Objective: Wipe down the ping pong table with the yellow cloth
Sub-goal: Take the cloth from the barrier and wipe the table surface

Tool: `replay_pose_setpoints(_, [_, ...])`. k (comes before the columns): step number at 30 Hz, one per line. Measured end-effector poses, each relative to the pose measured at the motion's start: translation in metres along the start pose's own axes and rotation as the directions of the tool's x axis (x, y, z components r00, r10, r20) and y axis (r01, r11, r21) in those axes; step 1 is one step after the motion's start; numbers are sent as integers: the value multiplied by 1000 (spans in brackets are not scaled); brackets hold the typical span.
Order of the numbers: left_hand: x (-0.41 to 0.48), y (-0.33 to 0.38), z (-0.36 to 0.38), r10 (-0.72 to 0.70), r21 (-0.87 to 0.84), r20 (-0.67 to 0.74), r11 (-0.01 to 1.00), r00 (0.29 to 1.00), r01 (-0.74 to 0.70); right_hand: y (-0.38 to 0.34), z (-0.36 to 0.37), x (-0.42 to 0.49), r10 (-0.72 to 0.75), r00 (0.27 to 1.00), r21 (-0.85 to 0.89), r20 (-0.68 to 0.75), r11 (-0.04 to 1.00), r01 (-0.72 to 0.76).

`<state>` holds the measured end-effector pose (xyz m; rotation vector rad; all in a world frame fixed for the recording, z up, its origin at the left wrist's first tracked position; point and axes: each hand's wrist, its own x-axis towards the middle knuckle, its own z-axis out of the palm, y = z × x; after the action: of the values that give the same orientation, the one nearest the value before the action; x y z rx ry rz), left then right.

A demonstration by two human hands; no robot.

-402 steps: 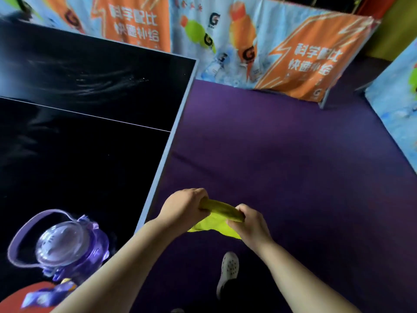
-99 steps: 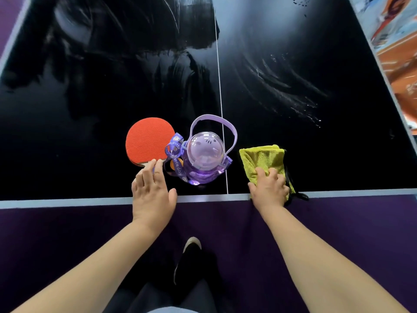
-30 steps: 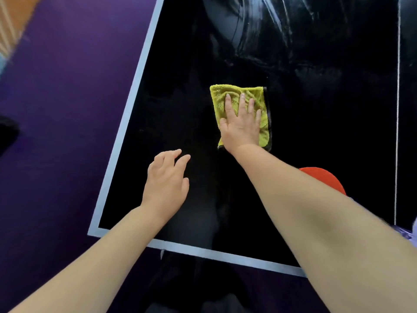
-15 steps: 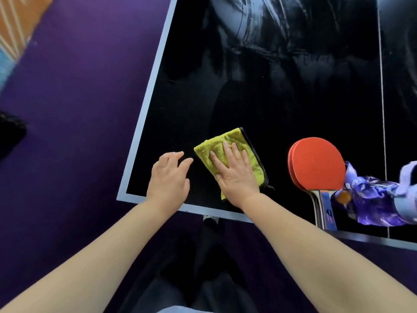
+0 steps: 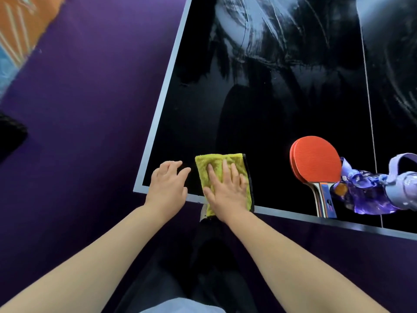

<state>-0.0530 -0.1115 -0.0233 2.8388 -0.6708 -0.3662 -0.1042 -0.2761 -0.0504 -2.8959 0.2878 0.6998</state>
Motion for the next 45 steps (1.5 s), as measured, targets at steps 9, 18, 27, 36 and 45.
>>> replay_pose_setpoints(9, [60,-13,-3,-103,24,74,994,992,102,-20,-42,134,260,955,183,-141,955,-233])
replay_pose_setpoints(18, [155,-28,-17,-201,57,86,979,976,197,5,-111,263,282,943,164,-178,953,-254])
replay_pose_setpoints(27, [171,-31,-7,-249,123,129,964,960,234,19,-160,350,-53,984,-69,-171,997,42])
replay_pose_setpoints(36, [152,-36,3,-204,144,-17,968,979,205,1,-131,285,-358,931,-187,-74,922,340])
replay_pose_setpoints(45, [70,-78,2,-169,228,-116,955,979,192,-37,-46,135,-399,917,-218,22,893,394])
